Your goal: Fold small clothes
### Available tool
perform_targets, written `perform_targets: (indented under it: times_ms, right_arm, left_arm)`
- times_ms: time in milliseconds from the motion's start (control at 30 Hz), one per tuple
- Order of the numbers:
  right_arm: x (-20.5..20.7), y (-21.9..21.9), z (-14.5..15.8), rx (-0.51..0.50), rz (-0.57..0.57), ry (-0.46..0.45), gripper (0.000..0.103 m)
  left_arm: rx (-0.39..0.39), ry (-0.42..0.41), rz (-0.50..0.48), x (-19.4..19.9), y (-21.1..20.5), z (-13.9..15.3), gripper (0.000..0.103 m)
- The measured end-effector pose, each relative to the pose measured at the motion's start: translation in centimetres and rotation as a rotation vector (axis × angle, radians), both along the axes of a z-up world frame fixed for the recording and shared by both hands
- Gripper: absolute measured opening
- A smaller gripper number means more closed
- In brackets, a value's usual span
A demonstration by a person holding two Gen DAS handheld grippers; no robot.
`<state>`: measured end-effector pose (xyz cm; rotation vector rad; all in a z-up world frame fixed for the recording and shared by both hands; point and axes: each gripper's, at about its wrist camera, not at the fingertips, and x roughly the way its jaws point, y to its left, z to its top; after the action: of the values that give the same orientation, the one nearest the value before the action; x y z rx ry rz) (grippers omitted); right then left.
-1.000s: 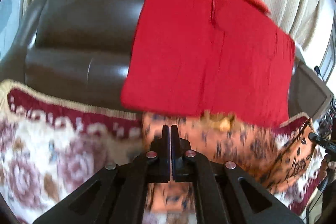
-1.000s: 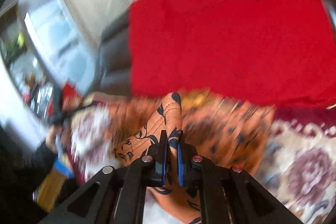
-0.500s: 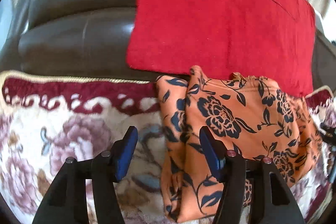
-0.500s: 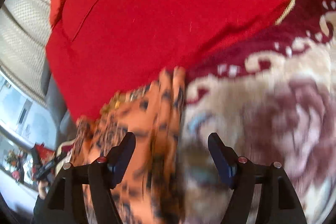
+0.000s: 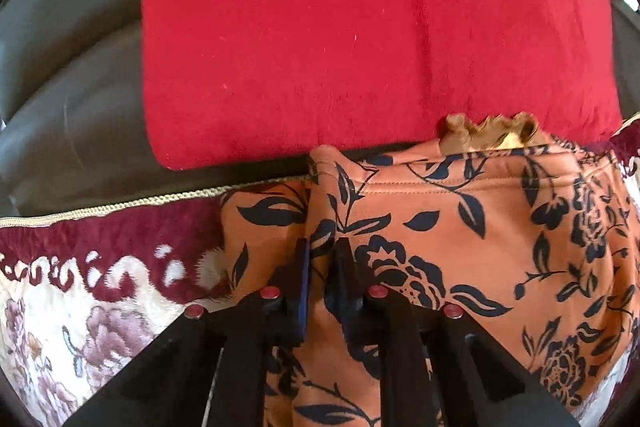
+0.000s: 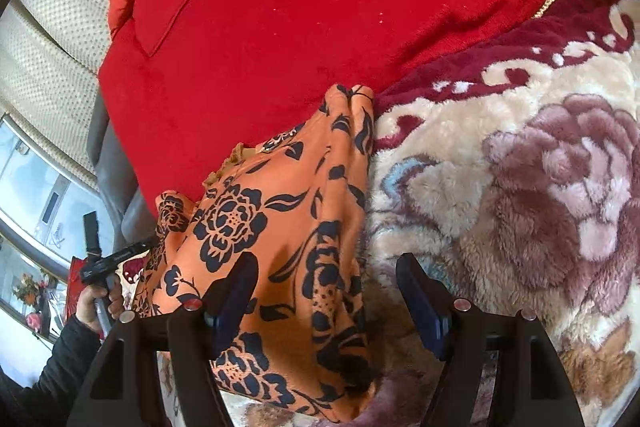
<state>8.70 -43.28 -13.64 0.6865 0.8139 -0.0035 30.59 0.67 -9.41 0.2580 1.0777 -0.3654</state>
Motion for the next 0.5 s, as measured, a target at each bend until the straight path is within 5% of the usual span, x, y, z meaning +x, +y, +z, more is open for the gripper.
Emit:
perform_targets:
  times_ms: [100,333,500]
  right_arm:
    - [-0.4,-0.4,0.4,-0.001,-0.002,0.005,0.075]
    - [-0.5,-0.2,2.2,-0.016,-0.007,-0.041,0.075]
    - [0.6,-0.8,3.4,0.012,-0.022,-0.076,0.079]
  left_arm:
    - [0.016,0.007,-0.005,0.4,-0.3,-0.2,0.004]
    - [-0.148,-0.286,0.143,-3.7,4.3,7.1,0.003]
    - [-0.040,-0.067,0.183,-0.8,5.4,-0.6,0.004]
